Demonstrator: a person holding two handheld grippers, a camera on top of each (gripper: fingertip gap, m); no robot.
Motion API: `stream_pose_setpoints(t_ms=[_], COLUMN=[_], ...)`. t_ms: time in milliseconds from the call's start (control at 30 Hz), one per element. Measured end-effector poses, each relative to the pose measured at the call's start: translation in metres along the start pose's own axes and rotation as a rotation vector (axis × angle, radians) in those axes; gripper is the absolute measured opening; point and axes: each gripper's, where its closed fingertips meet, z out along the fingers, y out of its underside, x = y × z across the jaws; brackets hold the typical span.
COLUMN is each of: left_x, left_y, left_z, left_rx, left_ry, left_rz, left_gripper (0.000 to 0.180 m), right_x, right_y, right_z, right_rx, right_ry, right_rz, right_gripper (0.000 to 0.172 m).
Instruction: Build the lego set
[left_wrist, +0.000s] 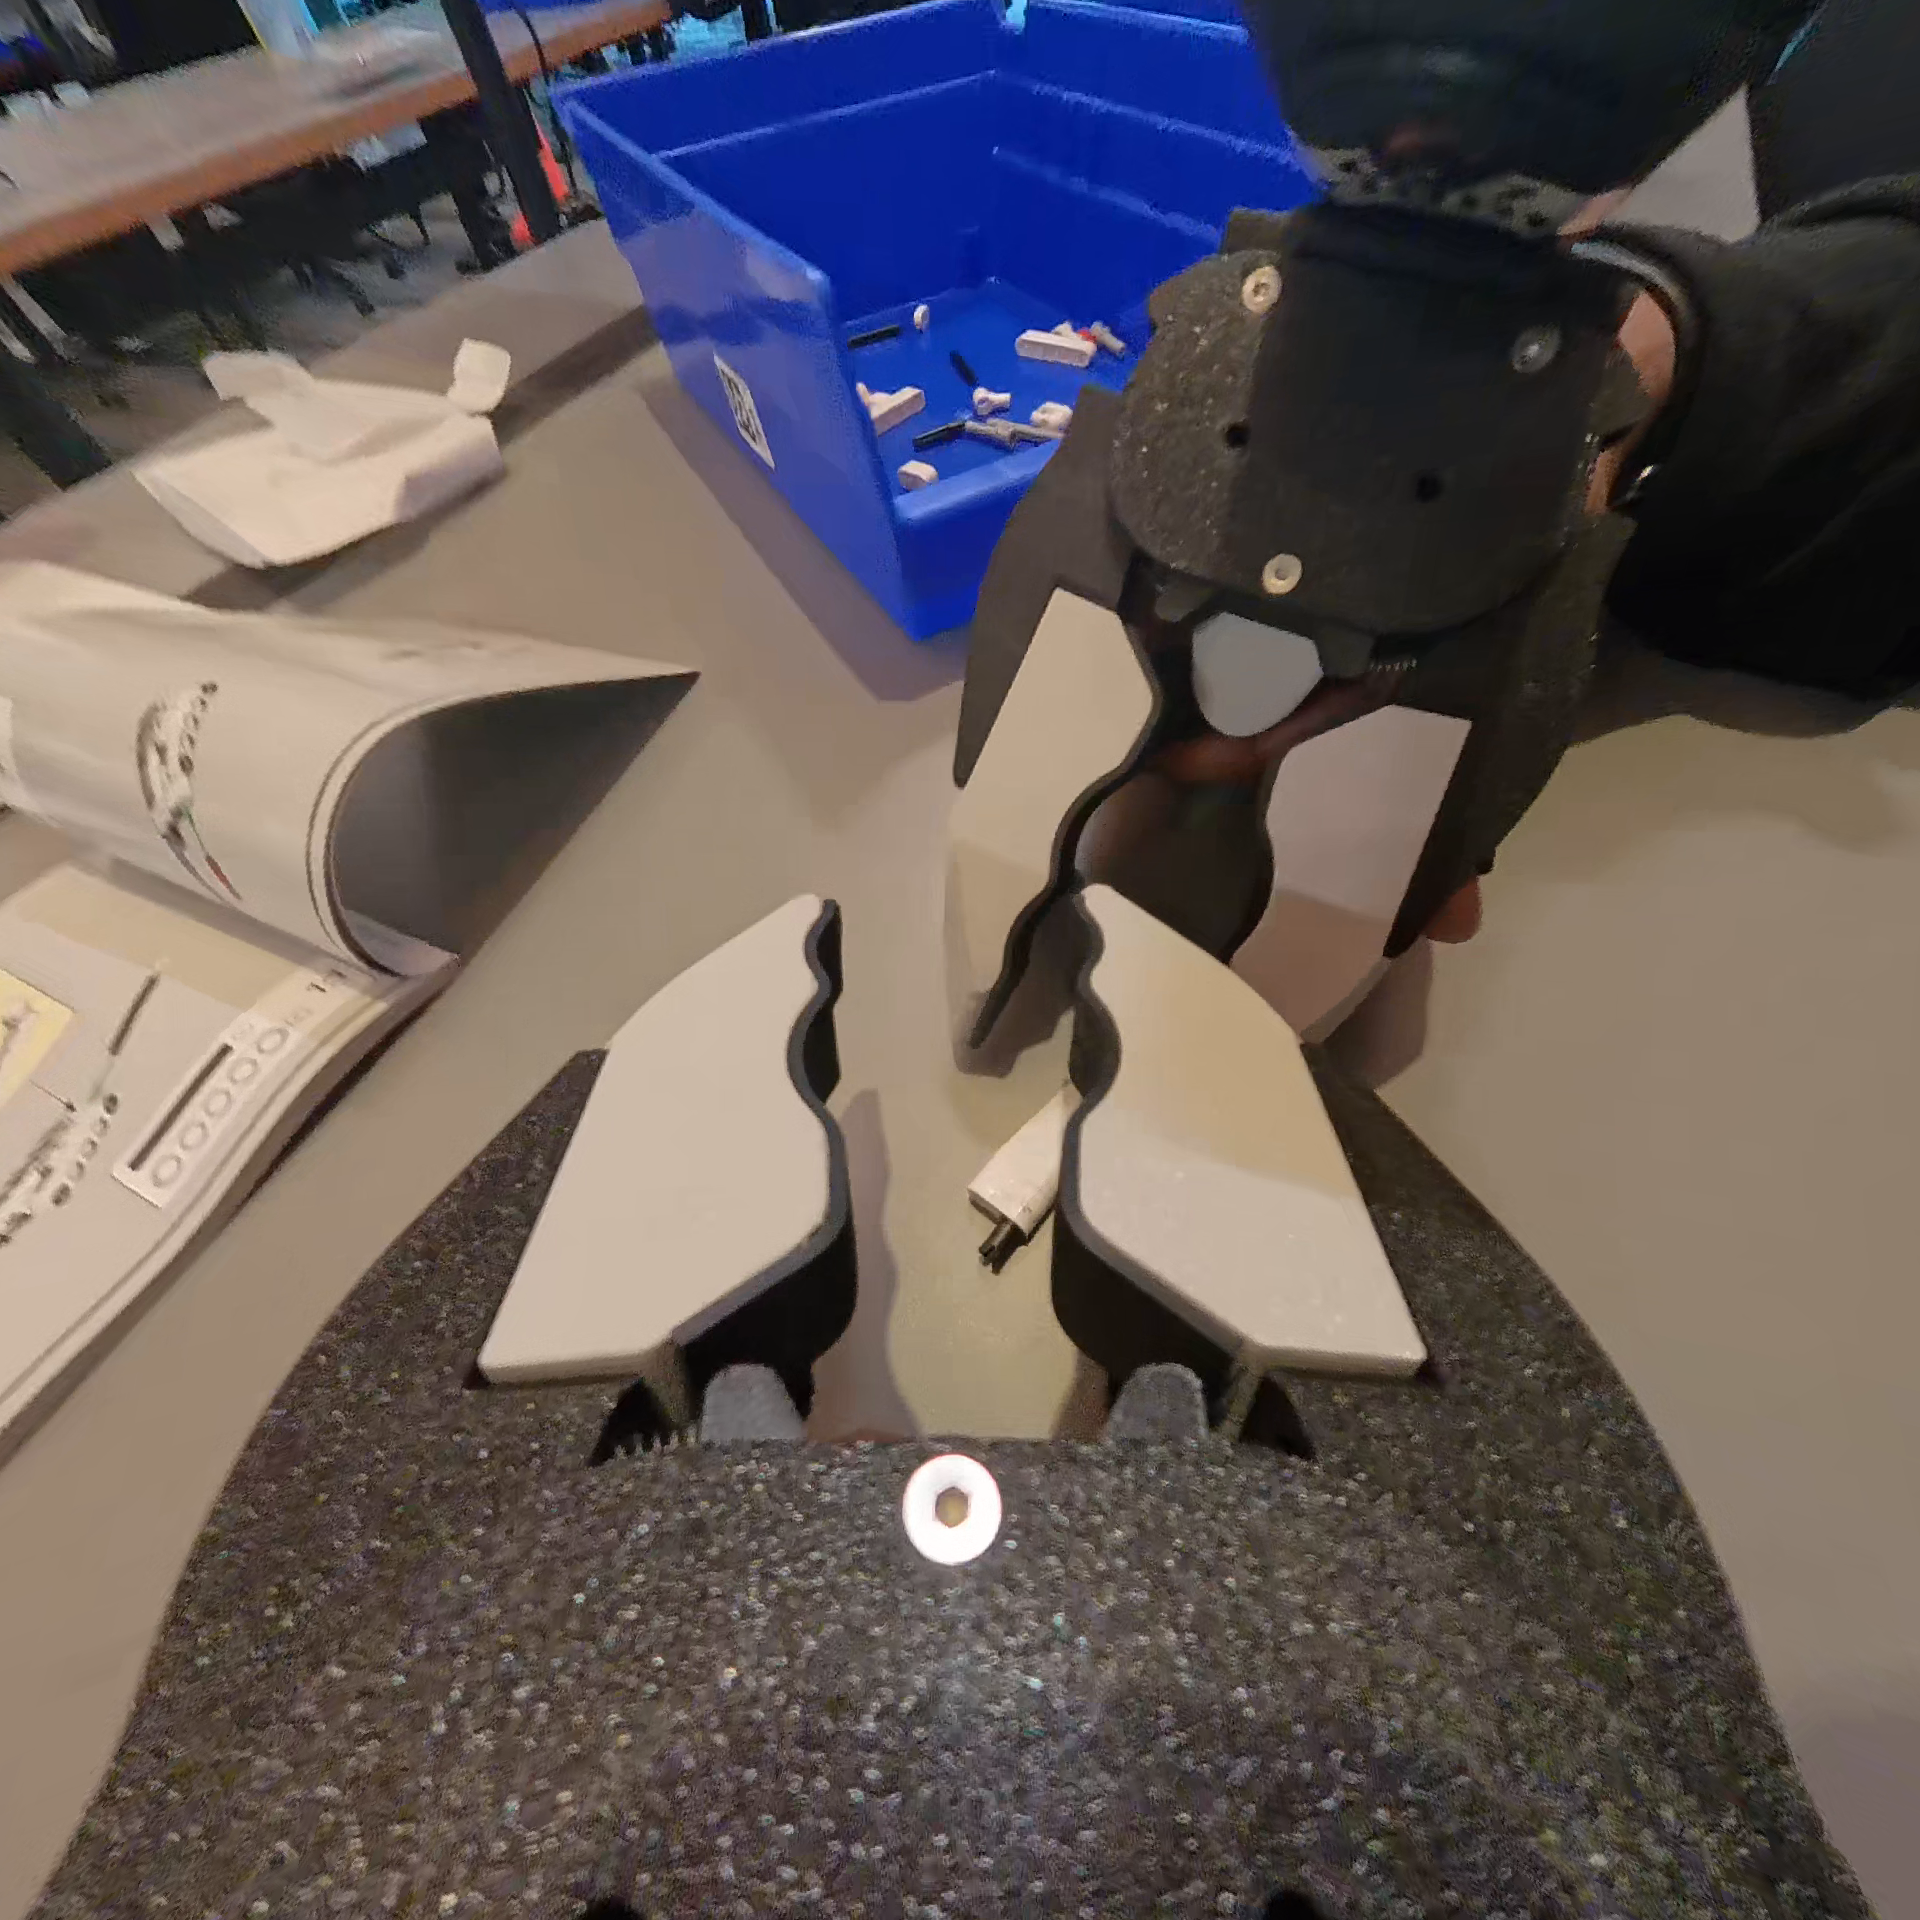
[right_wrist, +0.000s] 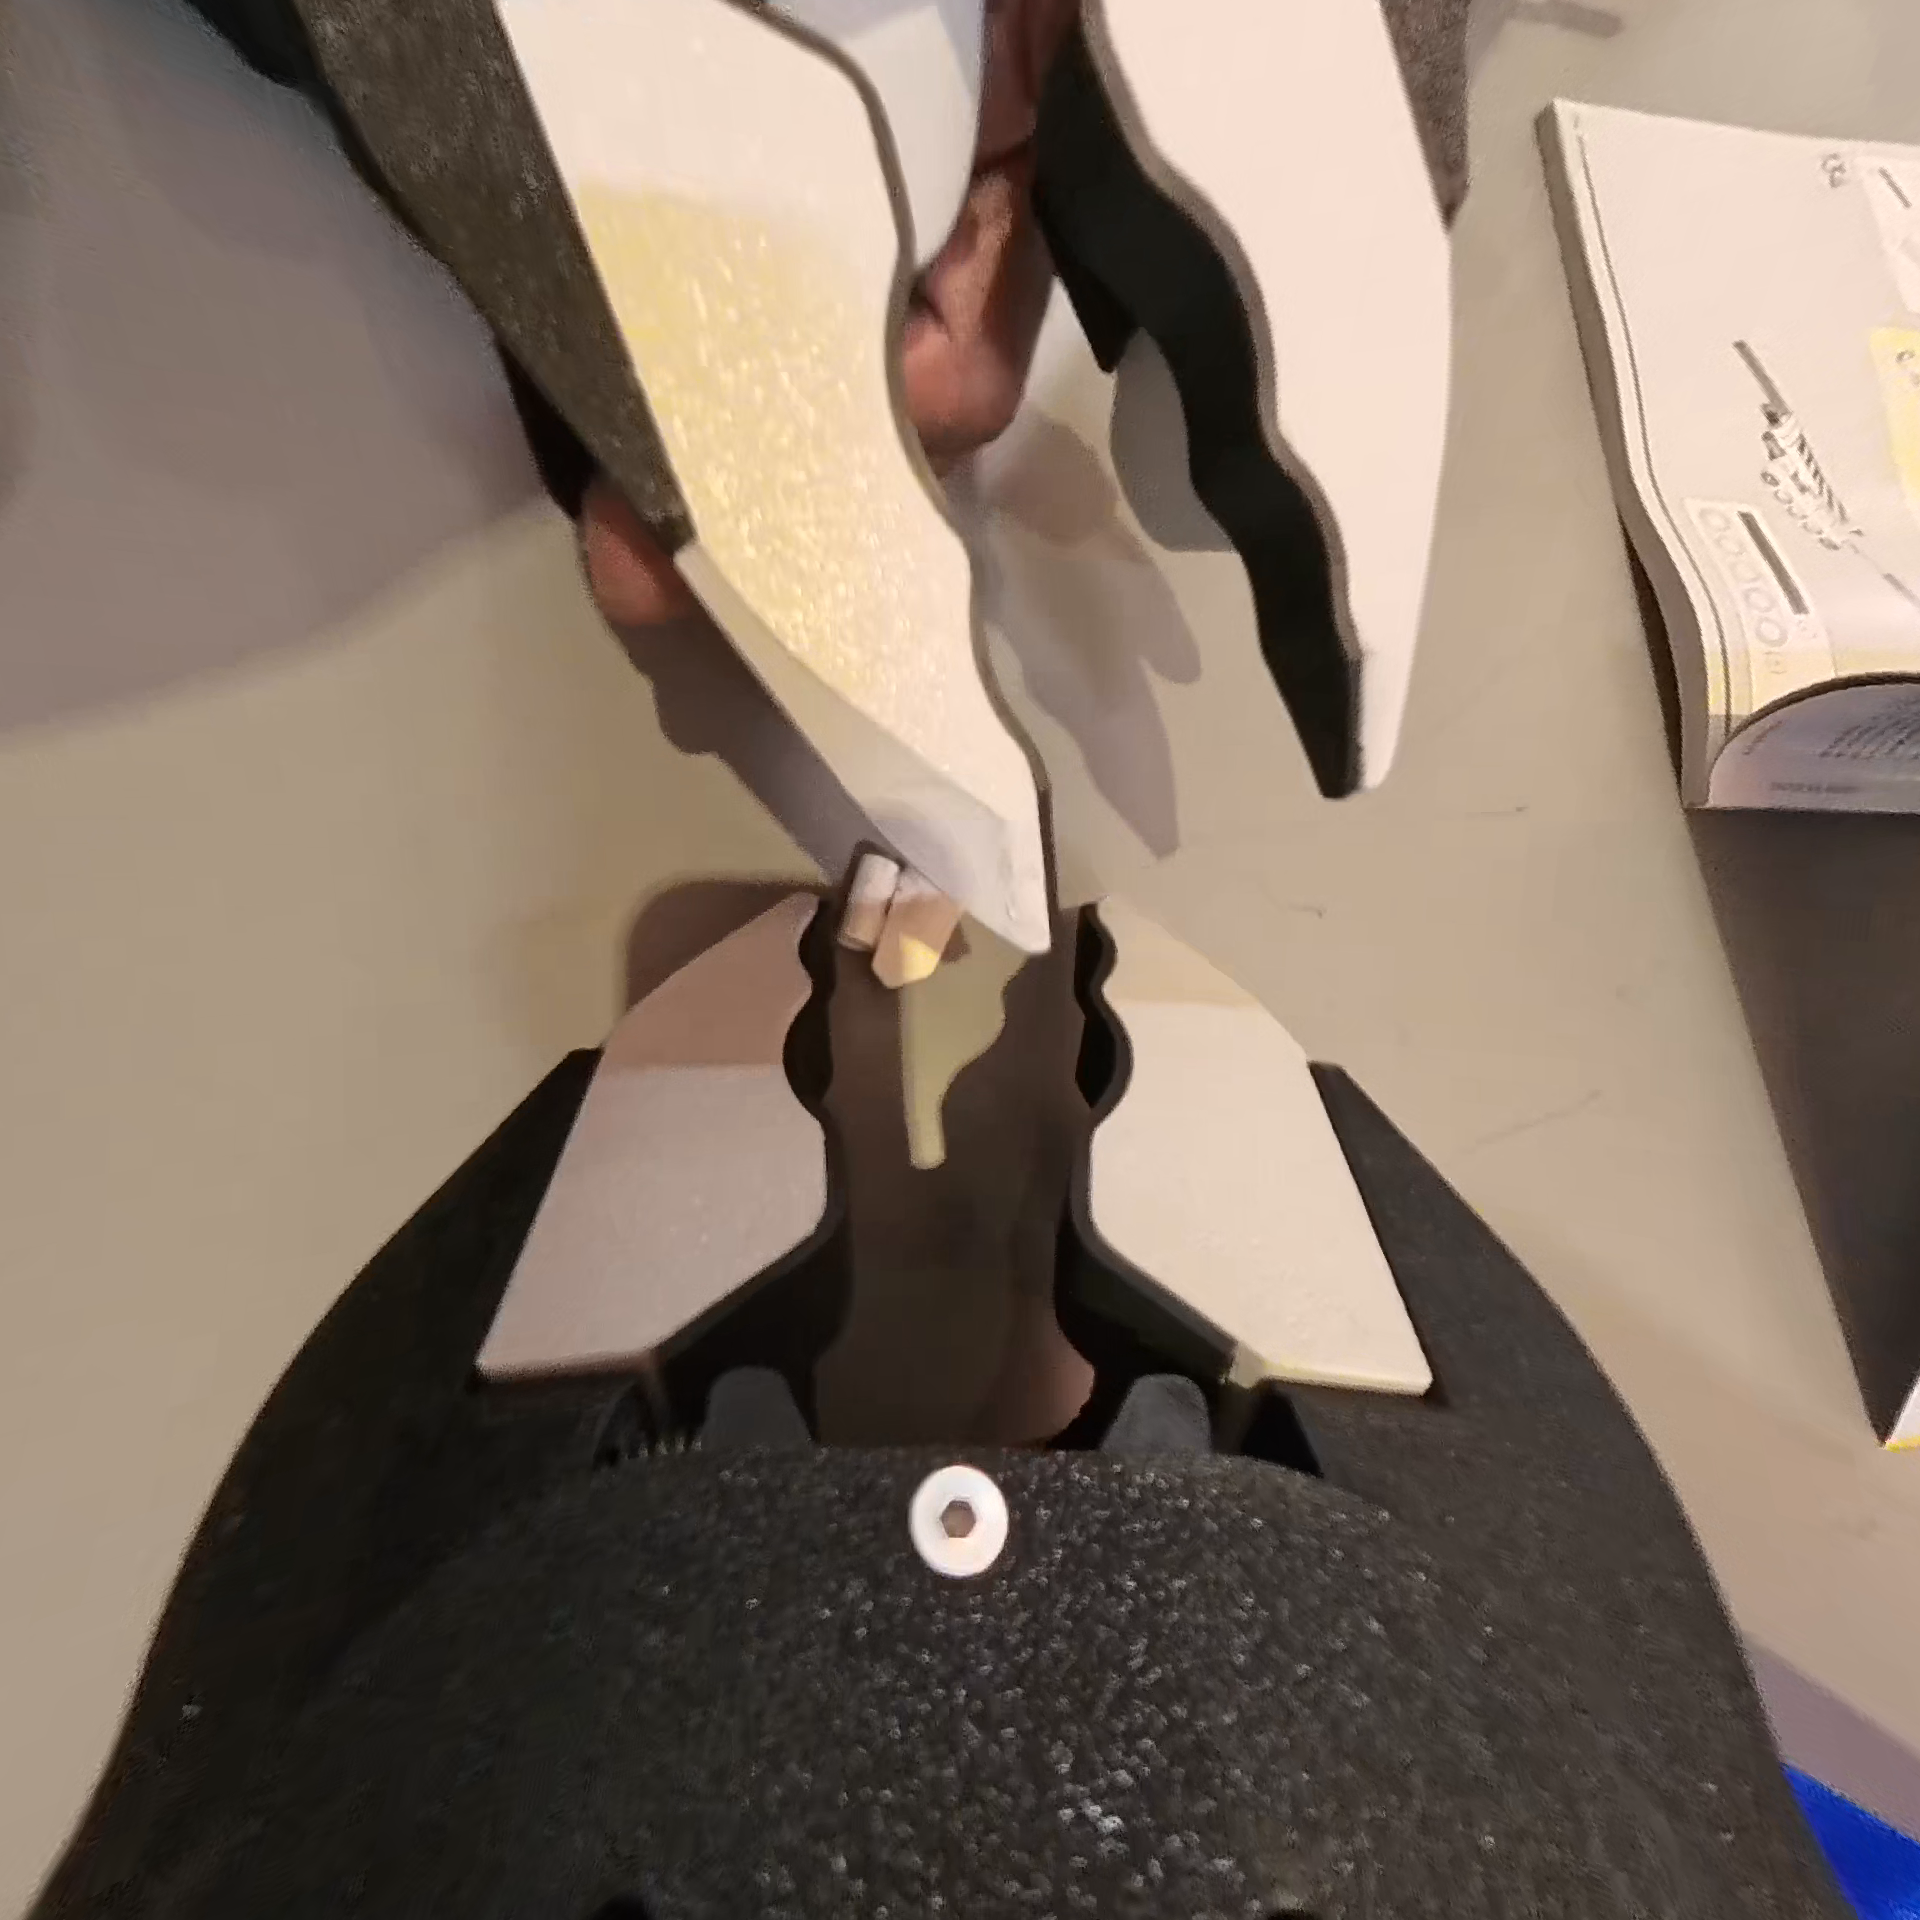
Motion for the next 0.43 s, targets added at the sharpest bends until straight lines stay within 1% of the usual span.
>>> stream_pose_setpoints(t_ms=[100, 167, 267, 433], left_x=[-0.004, -0.004, -0.001, 0.002], left_y=[0.001, -0.001, -0.001, 0.0], left_z=[-0.004, -0.007, -0.01, -0.012], left_rx=[0.005, 0.023, 0.036, 0.033], left_ry=[0.045, 0.073, 0.093, 0.105], left_rz=[-0.097, -0.128, -0.121, -0.113], left_gripper=[0.042, 0.042, 0.042, 0.042], right_x=[0.008, 0.012, 0.017, 0.028], right_y=[0.0, 0.001, 0.0, 0.0], right_z=[0.001, 0.001, 0.002, 0.003], right_rx=[-0.002, -0.003, -0.001, 0.0], right_ry=[0.026, 0.032, 0.043, 0.084], right_rz=[0.021, 0.031, 0.035, 0.063], right_gripper=[0.041, 0.037, 0.033, 0.033])
